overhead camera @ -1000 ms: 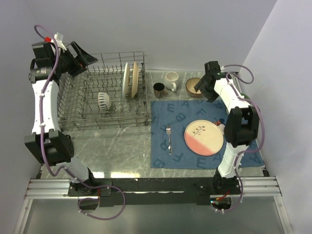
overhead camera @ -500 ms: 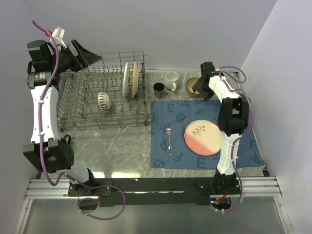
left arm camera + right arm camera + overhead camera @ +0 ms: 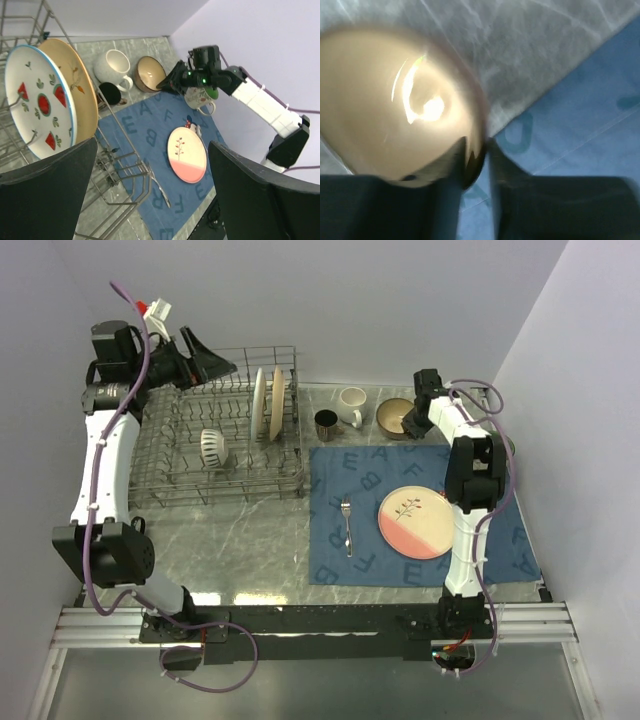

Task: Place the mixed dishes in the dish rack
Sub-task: Grab a bowl with the right arm, then pass the bowl from the right arm to the left

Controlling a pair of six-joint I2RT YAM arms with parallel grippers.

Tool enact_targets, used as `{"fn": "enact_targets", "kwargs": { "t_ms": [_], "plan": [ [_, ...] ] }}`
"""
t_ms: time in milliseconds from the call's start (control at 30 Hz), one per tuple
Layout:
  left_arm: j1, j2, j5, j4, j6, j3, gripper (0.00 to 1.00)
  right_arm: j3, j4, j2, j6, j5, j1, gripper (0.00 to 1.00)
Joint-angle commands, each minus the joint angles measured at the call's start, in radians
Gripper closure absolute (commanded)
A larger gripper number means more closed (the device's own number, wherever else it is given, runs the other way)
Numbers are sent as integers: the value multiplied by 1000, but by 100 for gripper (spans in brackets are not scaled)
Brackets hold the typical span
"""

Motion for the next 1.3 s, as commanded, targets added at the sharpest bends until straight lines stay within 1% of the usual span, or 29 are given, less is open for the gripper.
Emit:
{"fn": "enact_targets", "kwargs": {
  "t_ms": [0, 67, 100, 133, 333, 367, 433, 467, 500, 533, 567, 600, 700, 733, 767, 900, 933, 967, 1000, 1033, 1067, 1100, 1133, 1167, 1200, 1233, 1267],
  "plan": [
    [-39, 2, 21, -23, 45, 58, 1, 56, 37, 26, 15, -21, -17, 85],
    [-56, 0, 7, -34, 57, 58, 1, 50, 55, 17, 5, -25, -17, 92],
    [-61, 0, 1, -43, 60, 56, 1, 48, 57, 9, 2, -25, -17, 99],
    [-64, 0, -1, -46, 65, 55, 0, 48, 58, 6, -4, -28, -17, 100],
    [-85, 5, -21, -72, 91, 58, 1, 18, 89, -60, -47, -40, -19, 100],
    [-119, 8, -34, -75, 95, 59, 1, -3, 97, -77, -56, -40, -17, 100],
    [-134, 14, -54, -94, 108, 64, 0, -22, 109, -135, -88, -42, -17, 100],
    [-153, 17, -91, -103, 112, 67, 1, -27, 100, -155, -97, -37, -19, 100],
    [-165, 20, -106, -114, 123, 73, 1, -18, 31, -193, -97, -30, -19, 100],
    [-180, 25, -143, -131, 156, 79, 1, -8, 2, -216, -103, -30, -19, 100],
    [-220, 27, -183, -157, 172, 85, 1, -7, -18, -241, -113, -33, -14, 100],
    [-241, 27, -255, -163, 184, 87, 1, -17, -41, -300, -123, -39, -9, 100],
    [-326, 34, -355, -175, 212, 85, 1, -63, -92, -412, -171, -54, 18, 100],
    [-347, 37, -372, -171, 216, 82, 1, -68, -135, -436, -185, -65, 23, 100],
    [-395, 36, -393, -163, 217, 70, 1, -76, -159, -459, -197, -74, 29, 100],
    [-524, 16, -473, -62, 244, 10, 1, -103, -271, -571, -263, -140, 41, 100],
    [-577, 13, -501, -45, 252, 0, 1, -108, -291, -588, -277, -193, 41, 100],
    [-606, 10, -516, -31, 261, -11, 1, -120, -340, -615, -289, -221, 43, 100],
    [-636, 11, -533, -19, 285, -13, 1, -131, -357, -631, -316, -246, 50, 100],
    [-700, 16, -576, -5, 302, -13, 1, -145, -373, -644, -329, -295, 53, 100],
    [-734, 19, -606, -3, 325, -11, 1, -166, -415, -670, -340, -316, 57, 100],
    [-766, 20, -639, -3, 376, -8, 1, -181, -431, -683, -358, -342, 61, 100],
    [-832, 30, -671, -11, 400, -4, 1, -197, -449, -695, -366, -368, 72, 100],
    [-860, 33, -729, -17, 425, 7, 1, -226, -465, -716, -373, -405, 78, 100],
    [-886, 37, -743, -22, 466, 9, 1, -240, -489, -726, -393, -415, 86, 100],
    [-927, 43, -754, -26, 482, 9, 1, -264, -500, -736, -401, -415, 107, 100],
    [-946, 48, -755, -31, 489, 3, 1, -281, -506, -752, -410, -415, 113, 100]
  ]
}}
